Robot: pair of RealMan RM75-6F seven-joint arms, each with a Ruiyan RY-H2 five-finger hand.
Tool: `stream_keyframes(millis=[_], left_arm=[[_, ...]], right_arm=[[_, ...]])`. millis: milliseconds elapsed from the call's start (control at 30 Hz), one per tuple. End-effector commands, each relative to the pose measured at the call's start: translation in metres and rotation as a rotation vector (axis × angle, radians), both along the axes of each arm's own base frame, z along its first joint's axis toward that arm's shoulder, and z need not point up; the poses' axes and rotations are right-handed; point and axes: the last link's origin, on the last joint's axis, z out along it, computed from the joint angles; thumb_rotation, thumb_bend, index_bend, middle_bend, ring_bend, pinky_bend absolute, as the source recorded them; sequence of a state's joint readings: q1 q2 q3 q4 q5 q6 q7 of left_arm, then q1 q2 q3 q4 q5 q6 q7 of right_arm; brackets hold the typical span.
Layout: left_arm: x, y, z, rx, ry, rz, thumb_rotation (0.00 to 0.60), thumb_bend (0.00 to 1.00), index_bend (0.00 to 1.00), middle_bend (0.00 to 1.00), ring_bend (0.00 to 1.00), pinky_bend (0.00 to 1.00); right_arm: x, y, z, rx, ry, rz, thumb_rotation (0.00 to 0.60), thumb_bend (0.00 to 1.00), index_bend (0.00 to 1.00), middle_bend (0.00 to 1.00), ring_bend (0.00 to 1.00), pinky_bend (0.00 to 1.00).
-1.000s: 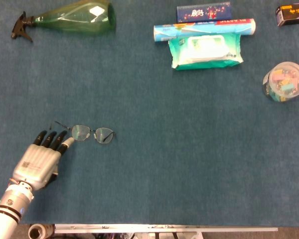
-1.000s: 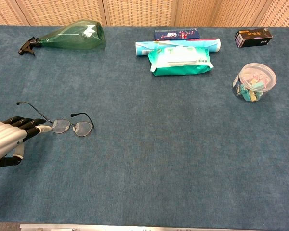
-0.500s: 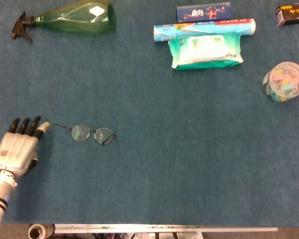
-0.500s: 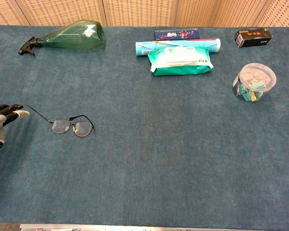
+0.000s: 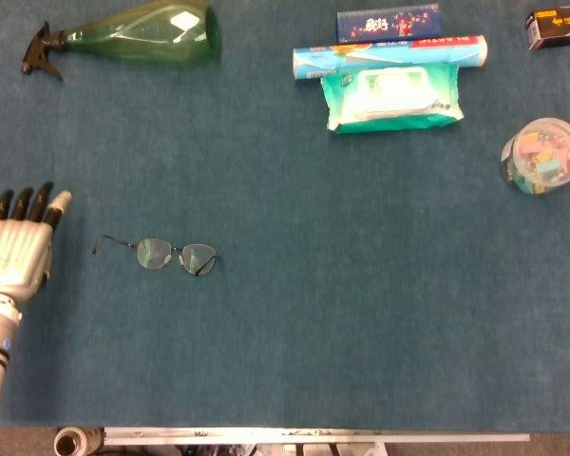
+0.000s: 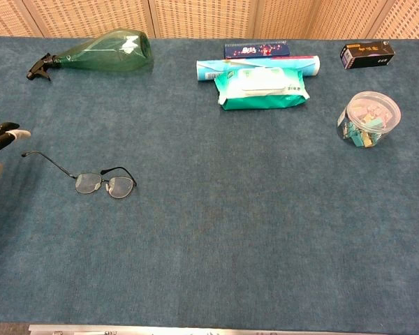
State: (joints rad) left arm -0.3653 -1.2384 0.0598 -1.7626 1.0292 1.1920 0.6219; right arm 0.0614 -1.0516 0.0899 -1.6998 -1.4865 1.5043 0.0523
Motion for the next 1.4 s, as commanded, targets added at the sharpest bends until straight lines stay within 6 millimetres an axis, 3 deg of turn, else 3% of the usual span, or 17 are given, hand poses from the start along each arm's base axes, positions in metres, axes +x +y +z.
stream_keyframes(millis=[33,500,733,1400], left_arm=[[0.0,0.012,-0.001,0.044,-0.011,0.006,0.6,0.47,0.07,0.0,0.0,0.0],[0.02,0.036,0.007,0.126,-0.147,0.023,0.6,0.43,0.08,0.0,0.0,0.0],[0.032,0.033,0.01,0.098,-0.267,0.046,0.6,0.43,0.09,0.0,0.0,0.0],[0.059,0.033,0.0,0.058,-0.331,-0.02,0.6,0.42,0.1,0.0,0.0,0.0]], right_arm=[[0.0,0.0,0.0,0.001,0.0,-0.001,0.6,0.32,0.52,0.37,0.23,0.28],[0.0,0.0,0.0,0.0,0.0,-0.001,0.6,0.32,0.52,0.37,0.23,0.28],[-0.001,0.0,0.0,0.001,0.003,-0.003,0.6,0.32,0.52,0.37,0.23,0.28],[-0.001,0.0,0.001,-0.004,-0.003,-0.001,0.6,0.32,0.52,0.37,0.23,0.28]])
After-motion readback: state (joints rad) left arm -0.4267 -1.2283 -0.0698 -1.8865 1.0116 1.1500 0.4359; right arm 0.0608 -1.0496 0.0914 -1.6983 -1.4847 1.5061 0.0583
